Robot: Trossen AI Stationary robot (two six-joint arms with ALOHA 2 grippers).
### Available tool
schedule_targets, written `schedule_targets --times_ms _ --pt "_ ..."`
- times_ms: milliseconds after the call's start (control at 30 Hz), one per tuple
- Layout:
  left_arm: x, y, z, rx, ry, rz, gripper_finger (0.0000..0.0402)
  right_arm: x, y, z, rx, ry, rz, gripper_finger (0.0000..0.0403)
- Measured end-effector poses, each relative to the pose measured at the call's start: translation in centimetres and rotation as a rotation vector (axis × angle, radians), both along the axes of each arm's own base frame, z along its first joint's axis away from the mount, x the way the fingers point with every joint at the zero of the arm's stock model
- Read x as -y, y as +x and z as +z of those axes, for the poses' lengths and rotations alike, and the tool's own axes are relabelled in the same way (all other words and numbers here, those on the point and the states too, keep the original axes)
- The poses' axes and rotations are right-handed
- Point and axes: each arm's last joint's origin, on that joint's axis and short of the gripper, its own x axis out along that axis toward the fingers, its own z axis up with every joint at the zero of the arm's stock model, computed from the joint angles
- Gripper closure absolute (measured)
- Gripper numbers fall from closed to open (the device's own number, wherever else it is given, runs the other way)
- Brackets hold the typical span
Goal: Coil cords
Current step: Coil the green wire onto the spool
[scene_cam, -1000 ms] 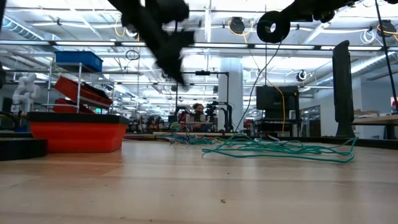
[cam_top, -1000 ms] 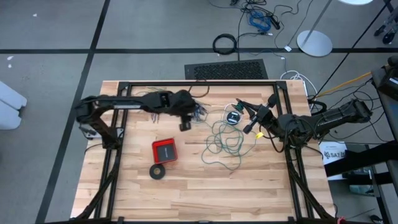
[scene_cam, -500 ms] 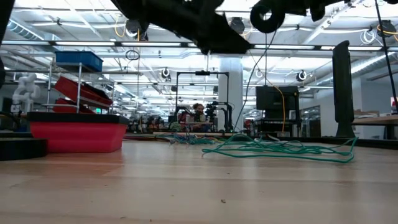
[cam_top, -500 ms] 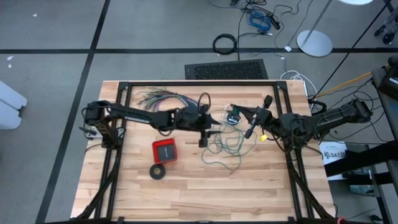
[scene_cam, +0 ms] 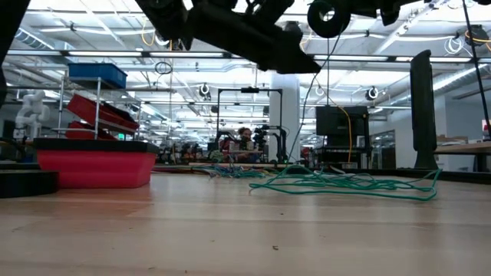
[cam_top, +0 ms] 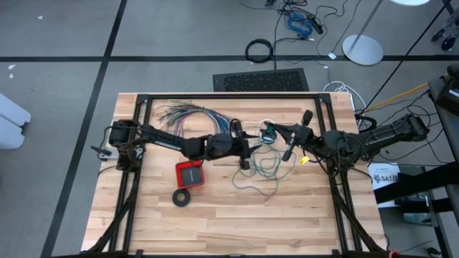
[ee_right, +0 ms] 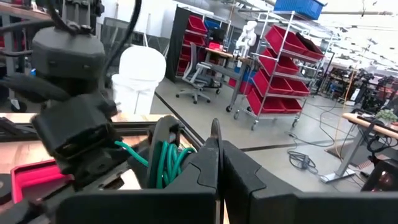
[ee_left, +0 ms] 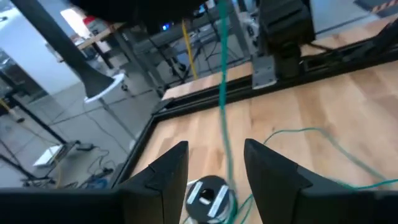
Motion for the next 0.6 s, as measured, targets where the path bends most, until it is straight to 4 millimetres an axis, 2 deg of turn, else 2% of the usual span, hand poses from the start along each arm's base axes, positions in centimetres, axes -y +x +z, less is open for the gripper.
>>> schedule_targets --times_ms 267,400,600 --pt "-1.7 0.9 -3.4 -0.048 -0.079 0.055 0.0237 0.0 0.0 0.1 0.006 -0.006 0.0 0.0403" --pt "-1.8 1.1 -3.4 -0.004 -0.081 0.065 0.0245 0.0 0.0 0.1 0.006 -0.006 0.0 0.0403" --pt "-1.8 1.2 -3.0 0.017 -0.044 0.056 0.0294 0.0 0.0 0.1 0.004 -0.006 0.001 0.0403"
